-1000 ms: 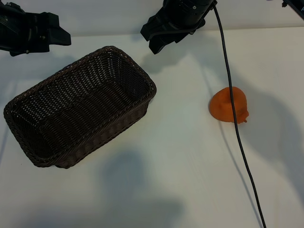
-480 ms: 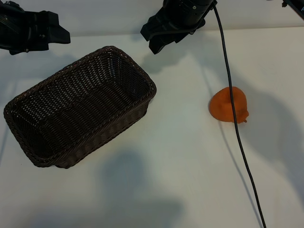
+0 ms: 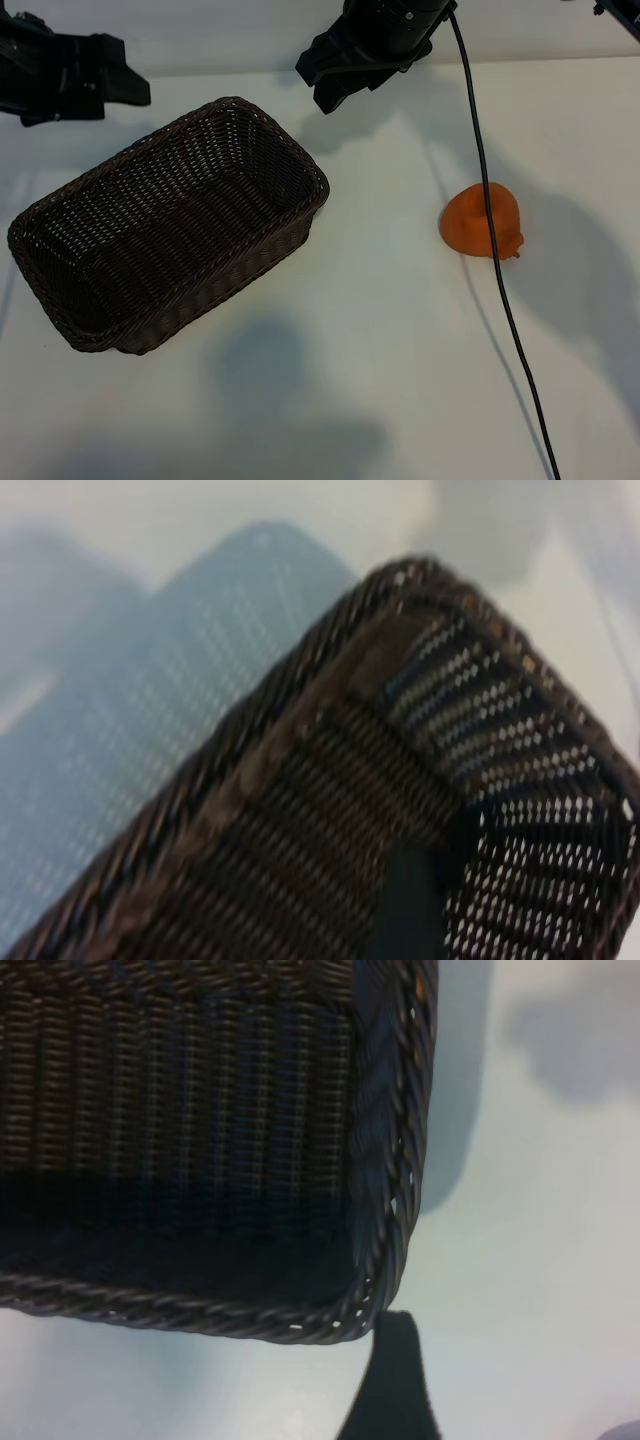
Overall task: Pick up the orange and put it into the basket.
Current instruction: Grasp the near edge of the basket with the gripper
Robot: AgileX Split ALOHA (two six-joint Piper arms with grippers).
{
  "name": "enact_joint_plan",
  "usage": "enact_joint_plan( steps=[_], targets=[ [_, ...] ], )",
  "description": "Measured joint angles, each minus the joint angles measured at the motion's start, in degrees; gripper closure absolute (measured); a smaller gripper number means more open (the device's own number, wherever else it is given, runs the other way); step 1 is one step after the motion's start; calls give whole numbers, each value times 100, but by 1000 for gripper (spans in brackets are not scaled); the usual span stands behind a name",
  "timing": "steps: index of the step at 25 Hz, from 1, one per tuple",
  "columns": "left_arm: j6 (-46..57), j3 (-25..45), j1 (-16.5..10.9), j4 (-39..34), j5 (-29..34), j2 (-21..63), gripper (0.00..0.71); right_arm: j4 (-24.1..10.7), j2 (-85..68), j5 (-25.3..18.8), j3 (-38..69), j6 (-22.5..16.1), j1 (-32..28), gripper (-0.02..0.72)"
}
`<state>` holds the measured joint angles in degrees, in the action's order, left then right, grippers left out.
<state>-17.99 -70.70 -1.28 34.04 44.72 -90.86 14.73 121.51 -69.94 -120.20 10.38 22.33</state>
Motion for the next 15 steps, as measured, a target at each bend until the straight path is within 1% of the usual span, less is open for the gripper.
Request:
enact_joint_plan(
  steps=[6, 8, 12, 15],
  targets=[
    [1114, 6, 0, -1194, 368, 465, 122, 0, 0, 0, 0, 0, 0, 143],
    [1576, 142, 0, -1603, 387, 722, 122, 0, 0, 0, 0, 0, 0, 144],
    [2362, 799, 0, -2262, 296, 1250, 122, 0, 0, 0, 0, 0, 0, 144],
    [2856, 1422, 0, -2547, 65, 1632, 122, -5, 0, 0, 0, 0, 0, 144]
  ],
)
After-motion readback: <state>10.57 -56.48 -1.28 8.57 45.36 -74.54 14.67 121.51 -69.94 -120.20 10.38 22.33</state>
